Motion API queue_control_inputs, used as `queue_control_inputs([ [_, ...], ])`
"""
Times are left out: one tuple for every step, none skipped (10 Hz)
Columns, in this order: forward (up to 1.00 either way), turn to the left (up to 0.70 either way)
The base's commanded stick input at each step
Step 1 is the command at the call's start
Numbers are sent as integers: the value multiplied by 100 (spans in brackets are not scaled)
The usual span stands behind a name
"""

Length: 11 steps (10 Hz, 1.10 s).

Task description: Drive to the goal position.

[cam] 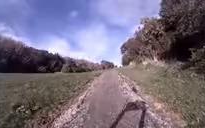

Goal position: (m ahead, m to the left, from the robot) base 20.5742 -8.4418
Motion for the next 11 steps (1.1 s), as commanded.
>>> queue_control_inputs([
  [70,0],
  [70,0],
  [70,0],
  [70,0],
  [70,0],
  [70,0],
  [70,0],
  [70,0],
  [70,0],
  [70,0],
  [70,0],
])
